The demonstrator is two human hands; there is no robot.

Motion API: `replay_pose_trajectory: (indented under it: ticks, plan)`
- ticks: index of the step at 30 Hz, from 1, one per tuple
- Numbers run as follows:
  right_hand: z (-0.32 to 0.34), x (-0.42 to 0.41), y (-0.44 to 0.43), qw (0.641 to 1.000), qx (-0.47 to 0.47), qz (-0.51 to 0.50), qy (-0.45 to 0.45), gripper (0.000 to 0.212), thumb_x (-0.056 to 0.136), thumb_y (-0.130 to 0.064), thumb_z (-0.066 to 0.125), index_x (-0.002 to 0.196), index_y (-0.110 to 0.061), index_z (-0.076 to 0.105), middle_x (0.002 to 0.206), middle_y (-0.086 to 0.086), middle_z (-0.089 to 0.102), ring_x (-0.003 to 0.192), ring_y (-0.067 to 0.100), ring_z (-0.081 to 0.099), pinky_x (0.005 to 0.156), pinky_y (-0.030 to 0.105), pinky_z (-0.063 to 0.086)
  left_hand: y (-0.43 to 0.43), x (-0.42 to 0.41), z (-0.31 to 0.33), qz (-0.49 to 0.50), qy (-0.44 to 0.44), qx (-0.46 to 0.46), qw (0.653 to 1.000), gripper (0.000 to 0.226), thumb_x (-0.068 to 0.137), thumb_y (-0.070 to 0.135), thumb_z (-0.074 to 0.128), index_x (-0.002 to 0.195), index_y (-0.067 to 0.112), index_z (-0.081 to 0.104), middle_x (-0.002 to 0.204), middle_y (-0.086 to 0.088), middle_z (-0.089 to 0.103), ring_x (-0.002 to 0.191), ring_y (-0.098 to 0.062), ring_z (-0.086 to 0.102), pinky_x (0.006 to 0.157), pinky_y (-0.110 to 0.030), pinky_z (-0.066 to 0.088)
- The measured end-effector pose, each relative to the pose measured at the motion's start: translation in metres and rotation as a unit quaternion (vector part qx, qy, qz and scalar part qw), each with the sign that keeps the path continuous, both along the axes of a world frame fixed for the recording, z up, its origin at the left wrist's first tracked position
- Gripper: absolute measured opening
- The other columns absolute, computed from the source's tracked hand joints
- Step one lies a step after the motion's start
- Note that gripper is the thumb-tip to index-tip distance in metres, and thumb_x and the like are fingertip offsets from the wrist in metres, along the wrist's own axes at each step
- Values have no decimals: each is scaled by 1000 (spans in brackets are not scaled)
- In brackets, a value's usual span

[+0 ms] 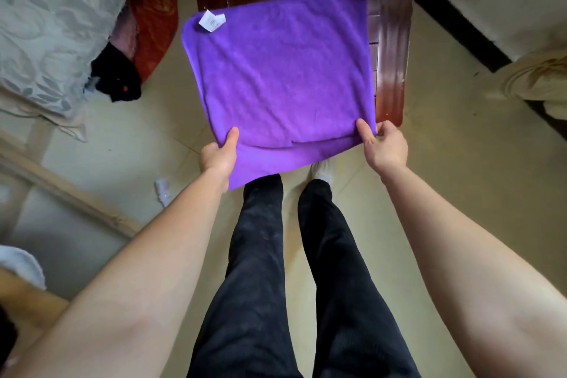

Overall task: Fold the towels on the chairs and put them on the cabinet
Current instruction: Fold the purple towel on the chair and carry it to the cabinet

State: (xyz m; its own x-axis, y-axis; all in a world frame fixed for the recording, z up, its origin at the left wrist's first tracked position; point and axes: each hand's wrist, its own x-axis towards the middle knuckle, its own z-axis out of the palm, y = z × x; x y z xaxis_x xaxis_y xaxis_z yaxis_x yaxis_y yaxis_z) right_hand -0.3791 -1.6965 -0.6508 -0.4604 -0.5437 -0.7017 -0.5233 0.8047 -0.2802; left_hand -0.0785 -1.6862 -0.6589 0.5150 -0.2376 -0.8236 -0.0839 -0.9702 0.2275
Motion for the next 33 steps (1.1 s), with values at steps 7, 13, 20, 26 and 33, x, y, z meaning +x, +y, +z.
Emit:
replay_pose_trajectory:
  ticks: [7,13,20,26,33]
  plan:
    - [12,-24,0,992,3,-19,-127,47,90,-57,62,73,-16,49,73,-4,52,67,14,48,62,26,40,12,0,24,72,220,41,972,51,76,9,82,122,0,62,110,-12,73,98,-22,71,91,-41,56]
    - [19,-29,-10,982,38,-13,-184,50,79,-54,78,99,-13,57,83,-3,62,61,6,60,46,9,43,25,-3,29,94,180,15,979,29,92,19,67,119,11,62,109,-6,72,89,-19,71,74,-37,57]
    - [21,-35,-2,947,168,74,-265,50,64,-20,93,109,-10,73,98,4,76,86,19,74,80,31,60,31,-12,48,180,40,-72,980,13,90,22,70,93,15,59,93,-4,69,69,-17,66,44,-23,52]
    - [23,-34,18,976,131,56,-162,27,86,-38,74,102,-16,72,95,-2,67,92,17,60,84,25,43,39,-20,60,239,45,-108,964,20,85,19,76,99,12,63,101,-8,72,70,-19,66,43,-20,46]
    - [35,-39,43,967,64,-122,-214,35,87,-49,70,79,-22,49,79,-2,69,73,9,71,78,32,50,44,-22,70,258,35,-113,959,30,85,7,73,112,7,60,105,-7,71,71,-17,66,48,-21,50]
